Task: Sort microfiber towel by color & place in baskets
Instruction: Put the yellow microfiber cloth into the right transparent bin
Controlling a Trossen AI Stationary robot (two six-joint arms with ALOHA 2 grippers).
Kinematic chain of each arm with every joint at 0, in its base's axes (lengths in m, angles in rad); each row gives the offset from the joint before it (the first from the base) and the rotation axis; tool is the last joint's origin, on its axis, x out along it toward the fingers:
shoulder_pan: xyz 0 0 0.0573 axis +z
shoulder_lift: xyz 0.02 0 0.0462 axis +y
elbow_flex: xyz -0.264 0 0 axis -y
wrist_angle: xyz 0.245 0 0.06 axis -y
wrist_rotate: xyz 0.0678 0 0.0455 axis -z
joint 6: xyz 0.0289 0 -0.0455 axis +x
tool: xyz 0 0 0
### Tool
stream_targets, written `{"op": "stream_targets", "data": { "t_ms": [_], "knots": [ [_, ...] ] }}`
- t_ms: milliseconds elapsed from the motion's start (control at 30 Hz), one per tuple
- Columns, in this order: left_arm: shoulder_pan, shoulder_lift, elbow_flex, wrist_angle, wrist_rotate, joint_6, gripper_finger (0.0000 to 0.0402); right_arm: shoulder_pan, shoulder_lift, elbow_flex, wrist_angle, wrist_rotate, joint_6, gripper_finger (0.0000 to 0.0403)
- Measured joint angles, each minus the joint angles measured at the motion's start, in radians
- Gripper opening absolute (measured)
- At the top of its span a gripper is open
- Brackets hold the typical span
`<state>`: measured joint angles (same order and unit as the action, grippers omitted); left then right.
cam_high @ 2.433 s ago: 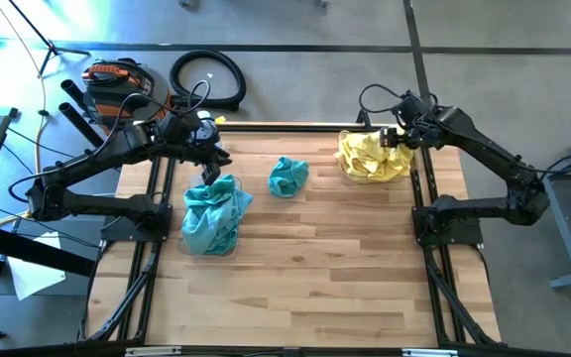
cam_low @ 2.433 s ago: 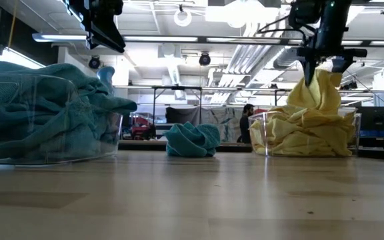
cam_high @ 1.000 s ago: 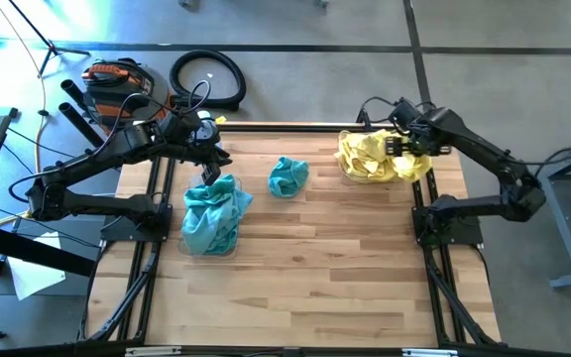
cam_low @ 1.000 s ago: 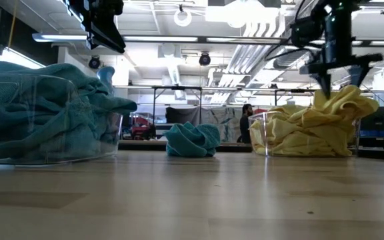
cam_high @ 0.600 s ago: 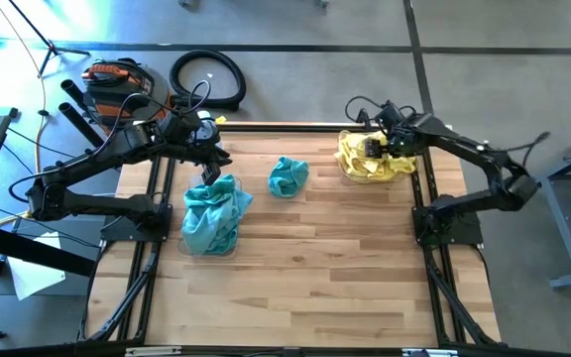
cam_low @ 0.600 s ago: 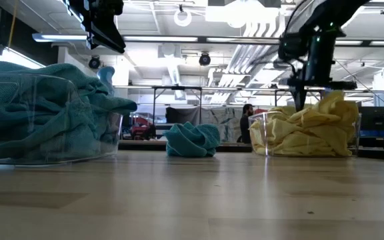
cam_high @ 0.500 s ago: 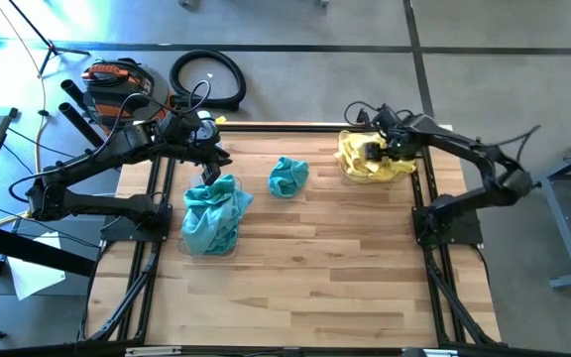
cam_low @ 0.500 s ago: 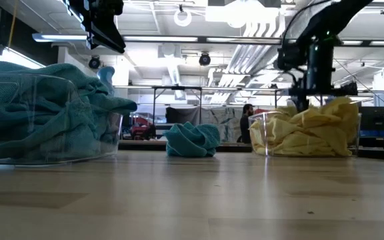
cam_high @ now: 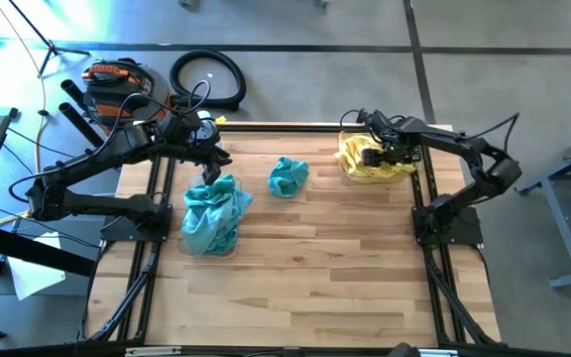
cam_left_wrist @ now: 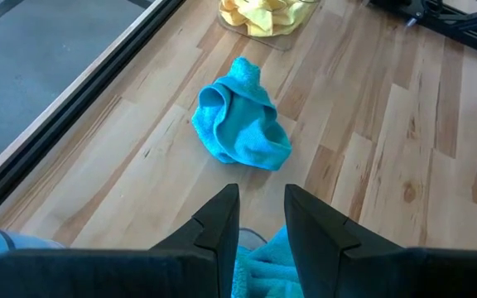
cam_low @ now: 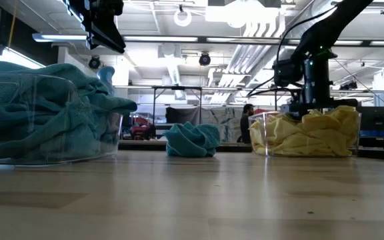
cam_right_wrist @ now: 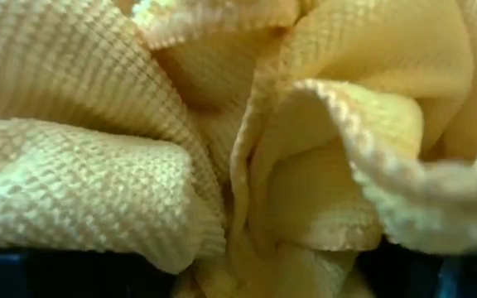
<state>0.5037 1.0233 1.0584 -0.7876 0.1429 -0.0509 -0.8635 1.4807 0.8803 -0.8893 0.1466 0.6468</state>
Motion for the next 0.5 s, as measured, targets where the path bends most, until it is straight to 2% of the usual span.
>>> {"op": "stream_targets", "data": {
  "t_ms": [167,500],
  "knots": [
    [0.000,0.000,0.000,0.000,0.000,0.000,0.0085,0.000,-0.053,0.013,-0.012,0.000,0.000,0.0307],
    [0.000,0.000,0.000,0.000,0.000,0.001,0.0085,0.004,-0.212,0.129,-0.089,0.000,0.008,0.0307]
  ]
}}
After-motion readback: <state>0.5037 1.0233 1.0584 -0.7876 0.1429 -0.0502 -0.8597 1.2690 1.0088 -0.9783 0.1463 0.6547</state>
